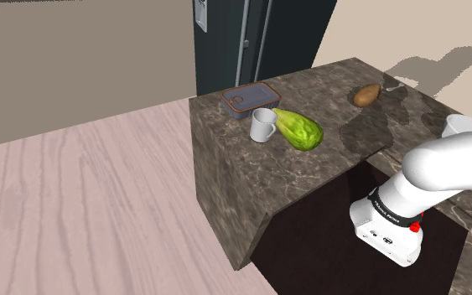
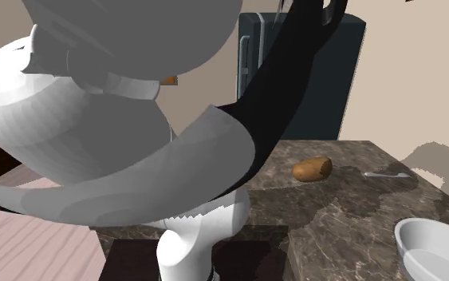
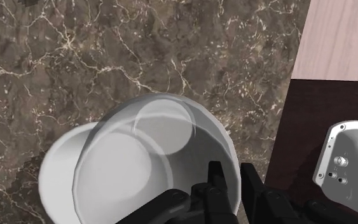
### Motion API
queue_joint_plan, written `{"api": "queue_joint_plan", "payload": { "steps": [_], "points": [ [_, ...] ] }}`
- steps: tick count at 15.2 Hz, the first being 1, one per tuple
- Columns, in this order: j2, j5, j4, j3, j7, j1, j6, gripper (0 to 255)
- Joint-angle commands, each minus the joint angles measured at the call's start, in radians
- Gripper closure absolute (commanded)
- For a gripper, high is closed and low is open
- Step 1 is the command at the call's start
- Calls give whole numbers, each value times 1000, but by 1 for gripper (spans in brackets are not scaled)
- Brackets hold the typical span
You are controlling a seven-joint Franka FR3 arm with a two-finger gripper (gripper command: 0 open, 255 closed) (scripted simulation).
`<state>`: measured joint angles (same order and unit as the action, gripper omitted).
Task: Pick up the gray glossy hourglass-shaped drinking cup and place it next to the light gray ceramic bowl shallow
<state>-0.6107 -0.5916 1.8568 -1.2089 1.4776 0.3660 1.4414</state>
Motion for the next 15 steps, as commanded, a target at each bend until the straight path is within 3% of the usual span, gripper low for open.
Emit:
{"api": "queue_joint_plan", "payload": {
  "steps": [1, 15],
  "points": [
    [-6, -7, 26, -7, -7, 2, 24, 255],
    [-37, -65, 184, -91, -46, -3, 182, 255]
  ]
}}
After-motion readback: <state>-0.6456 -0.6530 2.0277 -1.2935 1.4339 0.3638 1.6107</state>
